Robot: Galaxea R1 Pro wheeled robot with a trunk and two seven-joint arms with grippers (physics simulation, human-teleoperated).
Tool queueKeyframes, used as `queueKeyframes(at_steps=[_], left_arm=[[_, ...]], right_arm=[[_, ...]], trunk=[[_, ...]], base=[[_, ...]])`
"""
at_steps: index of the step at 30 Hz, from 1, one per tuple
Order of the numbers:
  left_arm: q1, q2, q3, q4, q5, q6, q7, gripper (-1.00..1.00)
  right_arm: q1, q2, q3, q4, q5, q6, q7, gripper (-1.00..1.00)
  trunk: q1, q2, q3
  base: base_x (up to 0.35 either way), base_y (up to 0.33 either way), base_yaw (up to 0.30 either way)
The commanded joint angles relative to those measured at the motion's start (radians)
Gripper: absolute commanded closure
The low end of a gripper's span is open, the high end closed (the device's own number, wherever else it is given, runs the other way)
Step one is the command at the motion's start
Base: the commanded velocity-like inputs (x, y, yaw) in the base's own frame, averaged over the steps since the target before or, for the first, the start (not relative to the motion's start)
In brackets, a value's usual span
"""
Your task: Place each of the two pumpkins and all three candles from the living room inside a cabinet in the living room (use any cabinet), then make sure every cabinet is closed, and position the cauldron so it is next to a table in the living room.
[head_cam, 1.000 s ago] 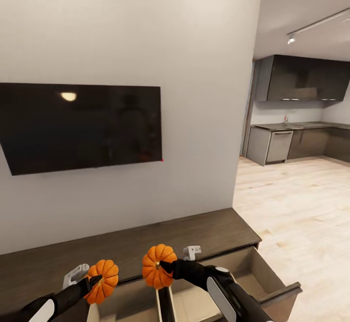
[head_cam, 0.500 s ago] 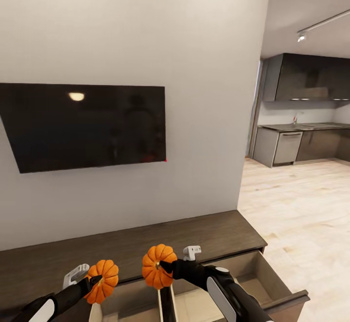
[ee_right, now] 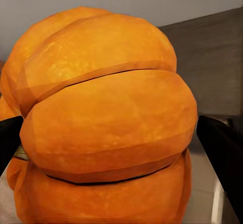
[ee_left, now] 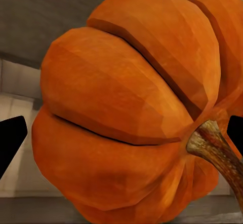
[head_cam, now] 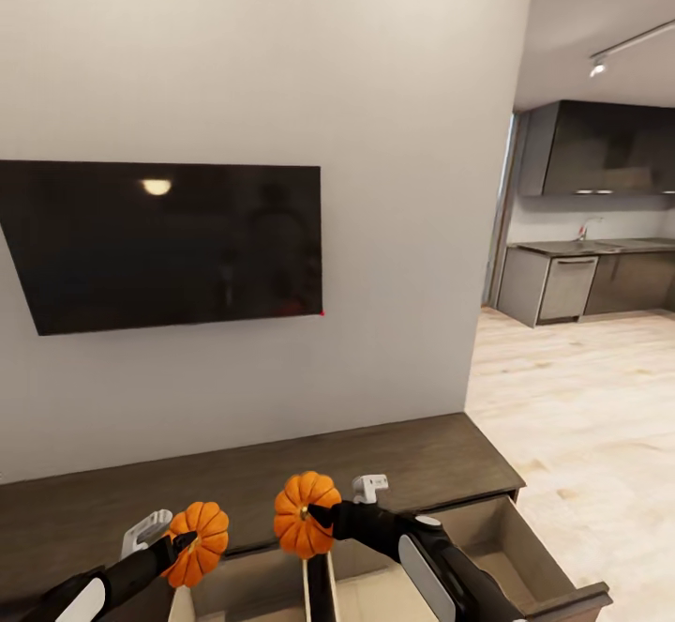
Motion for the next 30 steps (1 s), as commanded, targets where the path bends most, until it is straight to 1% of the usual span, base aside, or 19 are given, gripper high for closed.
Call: queueKeyframes(at_steps=[1, 4, 8, 23, 30], left_arm=[[-0.001, 0.001, -0.003, -0.001, 0.009, 0.005, 0.0, 1.0], [-0.001, 0.001, -0.003, -0.001, 0.009, 0.004, -0.001, 1.0], [-0.001, 0.001, -0.003, -0.001, 0.01, 0.003, -0.001, 1.0], [-0.001, 0.001, -0.003, -0.001, 0.009, 0.003, -0.001, 1.0], [0.0, 0.001, -0.003, -0.001, 0.008, 0.003, 0.0, 1.0]], right_arm=[[-0.001, 0.0, 0.0, -0.001, -0.008, 0.006, -0.001, 1.0], [-0.001, -0.001, 0.0, -0.001, -0.012, 0.006, -0.001, 1.0], [-0.001, -0.001, 0.0, -0.001, -0.013, 0.006, -0.001, 1.0], [-0.001, -0.001, 0.0, -0.001, -0.008, 0.006, -0.001, 1.0], [0.0, -0.001, 0.001, -0.001, -0.006, 0.003, -0.002, 1.0]], trunk=[[0.0, -0.001, -0.001], [0.0, -0.001, -0.001], [0.0, -0.001, -0.001], [0.0, -0.001, -0.001], [0.0, -0.001, -0.001]], base=[[0.224, -0.108, 0.081], [0.187, -0.11, 0.195], [0.058, -0.028, 0.14], [0.068, -0.029, 0.028], [0.165, -0.003, 0.01]])
